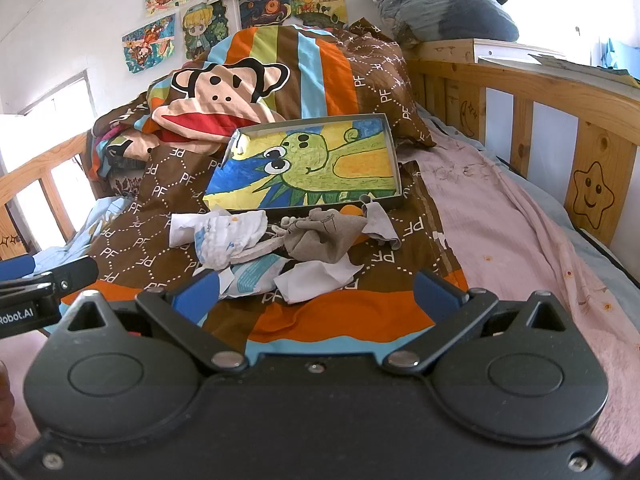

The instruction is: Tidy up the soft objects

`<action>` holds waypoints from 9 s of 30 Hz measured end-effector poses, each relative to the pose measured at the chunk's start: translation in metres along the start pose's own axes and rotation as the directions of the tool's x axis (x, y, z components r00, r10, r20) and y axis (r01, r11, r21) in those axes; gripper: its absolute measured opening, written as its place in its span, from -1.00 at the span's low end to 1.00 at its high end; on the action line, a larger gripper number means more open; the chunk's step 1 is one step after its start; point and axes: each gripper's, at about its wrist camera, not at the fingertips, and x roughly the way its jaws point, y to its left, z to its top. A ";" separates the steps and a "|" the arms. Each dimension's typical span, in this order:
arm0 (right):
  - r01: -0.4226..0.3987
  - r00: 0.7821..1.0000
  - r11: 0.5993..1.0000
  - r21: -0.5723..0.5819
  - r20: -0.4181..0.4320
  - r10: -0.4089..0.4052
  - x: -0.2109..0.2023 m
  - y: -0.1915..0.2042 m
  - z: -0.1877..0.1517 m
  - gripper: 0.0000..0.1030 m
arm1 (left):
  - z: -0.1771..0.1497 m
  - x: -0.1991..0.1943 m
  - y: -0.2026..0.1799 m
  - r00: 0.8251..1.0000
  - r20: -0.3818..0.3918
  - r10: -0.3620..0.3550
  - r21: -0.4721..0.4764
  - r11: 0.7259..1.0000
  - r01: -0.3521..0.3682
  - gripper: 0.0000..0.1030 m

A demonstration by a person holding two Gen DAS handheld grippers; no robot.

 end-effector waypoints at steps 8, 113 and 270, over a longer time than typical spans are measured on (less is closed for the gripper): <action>0.000 1.000 1.000 0.000 -0.001 0.000 0.000 0.000 0.000 0.99 | 0.000 0.000 0.000 1.000 0.000 0.000 0.000 1.000 0.000 0.99; -0.250 0.955 0.948 -0.196 -0.212 0.208 0.220 -0.007 0.013 -0.70 | 0.010 0.310 0.011 0.854 -0.425 -0.300 -0.376 0.917 0.134 -0.66; 0.029 0.987 0.995 -0.094 0.158 -0.014 -0.055 0.027 -0.016 0.99 | 0.003 0.023 0.018 0.998 0.057 0.016 -0.139 0.990 -0.008 0.98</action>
